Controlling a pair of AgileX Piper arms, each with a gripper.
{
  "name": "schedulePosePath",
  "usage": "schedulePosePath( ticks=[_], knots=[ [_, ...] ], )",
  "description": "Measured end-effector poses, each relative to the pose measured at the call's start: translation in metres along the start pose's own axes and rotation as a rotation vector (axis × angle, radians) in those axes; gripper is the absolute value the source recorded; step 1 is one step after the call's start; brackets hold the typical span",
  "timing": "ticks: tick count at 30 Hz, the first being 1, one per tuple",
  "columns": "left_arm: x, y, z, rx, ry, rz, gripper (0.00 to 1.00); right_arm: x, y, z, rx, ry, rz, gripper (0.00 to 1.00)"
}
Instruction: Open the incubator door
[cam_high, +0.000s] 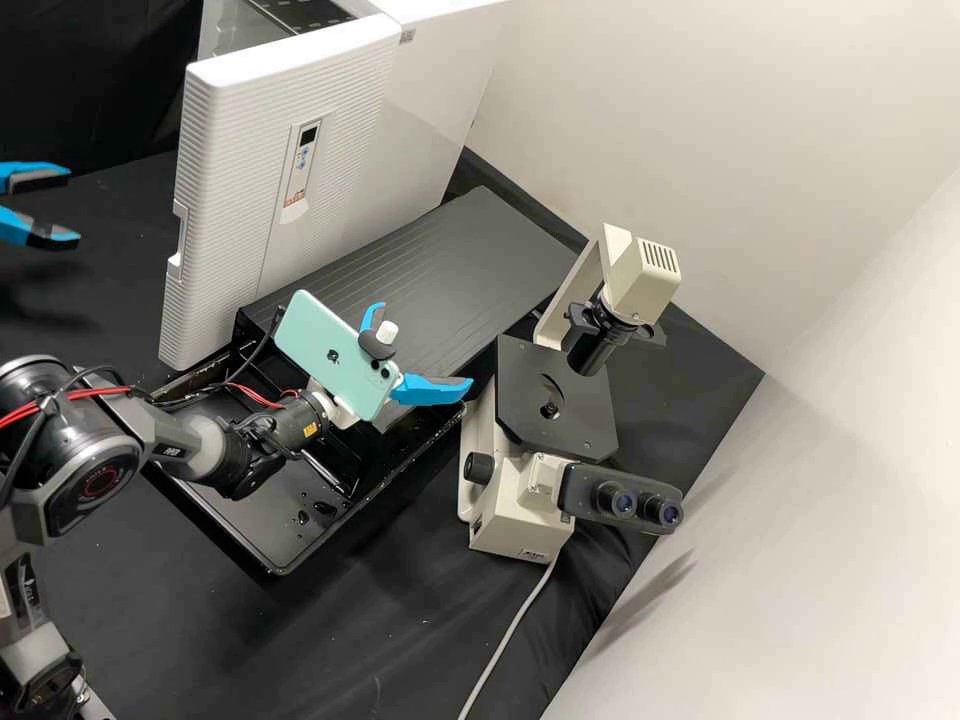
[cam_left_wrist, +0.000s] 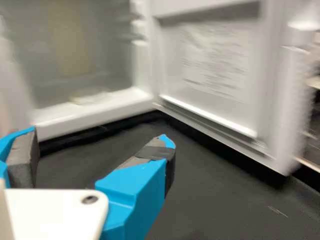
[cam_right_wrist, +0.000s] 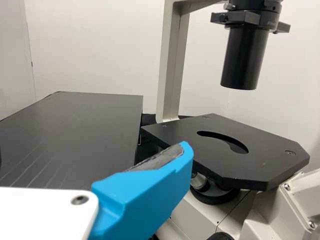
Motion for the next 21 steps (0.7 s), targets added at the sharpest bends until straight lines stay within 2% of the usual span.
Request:
schedulePosePath(
  ticks=[4, 10, 17, 21],
  knots=[
    [0.005, 0.009, -0.007, 0.002, 0.072, 0.068, 1.00, 0.000, 0.000, 0.000, 0.000, 0.000, 0.000, 1.00],
    [0.010, 0.019, -0.013, -0.005, 0.126, 0.135, 1.00, 0.000, 0.000, 0.000, 0.000, 0.000, 0.000, 1.00],
    [0.017, 0.035, -0.004, 0.084, 0.198, 0.251, 1.00, 0.000, 0.000, 0.000, 0.000, 0.000, 0.000, 1.00],
    [0.022, 0.037, -0.002, 0.050, 0.228, 0.283, 1.00, 0.000, 0.000, 0.000, 0.000, 0.000, 0.000, 1.00]
  ],
)
